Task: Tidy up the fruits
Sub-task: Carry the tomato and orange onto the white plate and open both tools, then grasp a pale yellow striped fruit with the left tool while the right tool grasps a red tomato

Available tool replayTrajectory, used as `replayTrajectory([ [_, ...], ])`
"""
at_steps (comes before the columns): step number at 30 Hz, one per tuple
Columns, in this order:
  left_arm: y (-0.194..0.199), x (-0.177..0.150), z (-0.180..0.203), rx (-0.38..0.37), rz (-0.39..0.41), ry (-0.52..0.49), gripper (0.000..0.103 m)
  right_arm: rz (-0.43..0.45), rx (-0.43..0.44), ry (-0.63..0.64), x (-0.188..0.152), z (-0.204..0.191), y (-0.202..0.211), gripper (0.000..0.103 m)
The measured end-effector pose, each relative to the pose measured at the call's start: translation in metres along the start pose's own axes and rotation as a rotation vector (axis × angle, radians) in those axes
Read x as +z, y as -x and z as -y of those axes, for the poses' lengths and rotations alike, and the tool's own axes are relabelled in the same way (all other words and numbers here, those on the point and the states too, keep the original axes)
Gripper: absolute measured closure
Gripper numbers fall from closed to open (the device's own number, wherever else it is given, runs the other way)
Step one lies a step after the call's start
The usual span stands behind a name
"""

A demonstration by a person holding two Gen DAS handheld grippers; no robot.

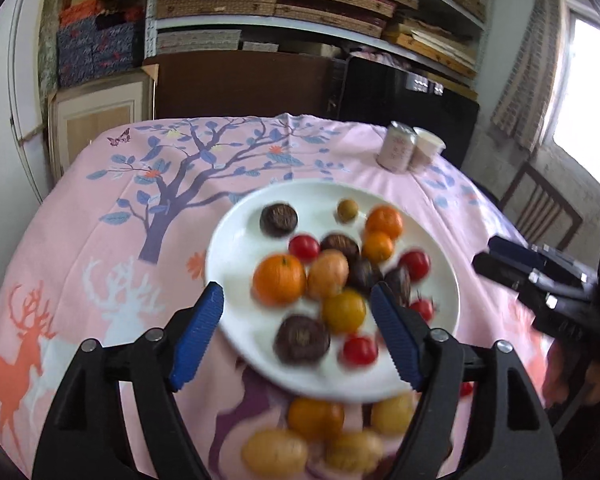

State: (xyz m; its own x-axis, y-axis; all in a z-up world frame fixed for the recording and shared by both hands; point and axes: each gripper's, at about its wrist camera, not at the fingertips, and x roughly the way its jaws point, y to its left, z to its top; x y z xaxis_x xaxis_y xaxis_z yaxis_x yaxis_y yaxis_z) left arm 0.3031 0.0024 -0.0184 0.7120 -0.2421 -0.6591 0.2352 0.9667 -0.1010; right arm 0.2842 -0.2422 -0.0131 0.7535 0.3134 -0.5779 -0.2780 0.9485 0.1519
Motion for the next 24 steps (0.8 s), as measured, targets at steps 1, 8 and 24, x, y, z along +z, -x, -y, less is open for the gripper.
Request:
replayTrajectory([
  [1,0.007,-0.013,0.003,0.01,-0.005,-0.035,0.028,0.008,-0.003,-0.007,-0.01,0.001,0.008,0.044],
  [8,0.023,-0.082,0.011,0.06,-0.082,-0.134,0.028,-0.005,-0.022,-0.057,-0.061,0.002,0.032,0.042],
  [24,-0.006,-0.095,0.003,0.129,-0.192,-0.161,0.047,-0.005,-0.037,-0.063,-0.083,0.004,0.041,0.042],
])
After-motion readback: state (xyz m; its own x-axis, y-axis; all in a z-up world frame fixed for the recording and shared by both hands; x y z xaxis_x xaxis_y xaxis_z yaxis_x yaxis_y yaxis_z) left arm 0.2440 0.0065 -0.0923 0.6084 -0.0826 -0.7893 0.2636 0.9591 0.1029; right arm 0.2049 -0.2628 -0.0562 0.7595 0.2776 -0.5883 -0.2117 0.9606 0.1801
